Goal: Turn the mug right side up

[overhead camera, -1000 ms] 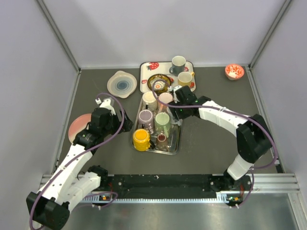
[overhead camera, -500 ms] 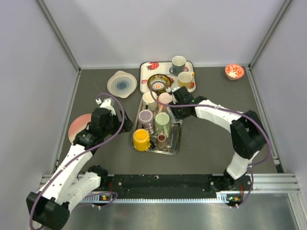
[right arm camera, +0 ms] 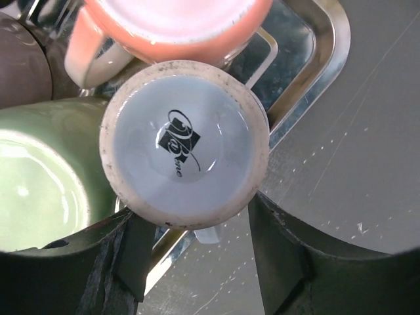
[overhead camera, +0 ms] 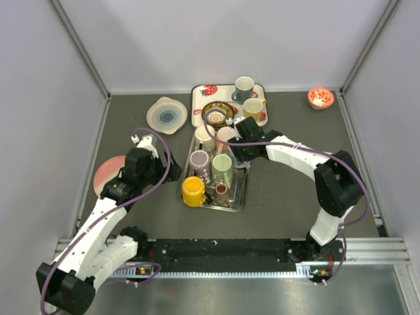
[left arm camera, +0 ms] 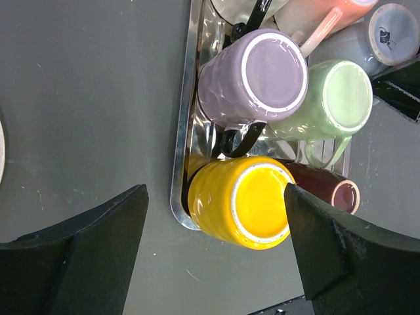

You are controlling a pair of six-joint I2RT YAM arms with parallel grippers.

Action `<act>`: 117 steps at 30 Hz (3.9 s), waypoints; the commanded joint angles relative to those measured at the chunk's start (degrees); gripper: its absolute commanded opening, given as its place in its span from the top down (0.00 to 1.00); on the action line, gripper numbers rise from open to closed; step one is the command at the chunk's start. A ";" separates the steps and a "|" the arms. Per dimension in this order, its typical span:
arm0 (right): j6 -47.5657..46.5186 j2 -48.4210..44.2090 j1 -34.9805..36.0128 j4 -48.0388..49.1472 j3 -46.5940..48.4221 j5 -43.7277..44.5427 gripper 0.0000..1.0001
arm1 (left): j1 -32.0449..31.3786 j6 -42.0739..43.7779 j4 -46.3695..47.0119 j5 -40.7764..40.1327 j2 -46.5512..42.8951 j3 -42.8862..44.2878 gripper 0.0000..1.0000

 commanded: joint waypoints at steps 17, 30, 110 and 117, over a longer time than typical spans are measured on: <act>-2.18 1.72 0.80 1.61 3.53 -4.04 0.71 | -0.12 0.58 0.47 1.12 -0.22 -0.63 0.11; 0.28 1.99 1.59 -2.26 5.28 -1.68 1.00 | -0.12 0.50 0.30 1.21 -1.19 -0.72 0.11; 62.86 -49.61 -5.44 75.53 -40.33 -31.12 1.00 | -23.50 -26.05 74.56 18.35 15.06 -2.66 0.24; 62.07 -49.43 -4.39 74.47 -40.51 -31.29 1.00 | -23.59 -31.23 82.29 17.65 21.04 -0.81 0.39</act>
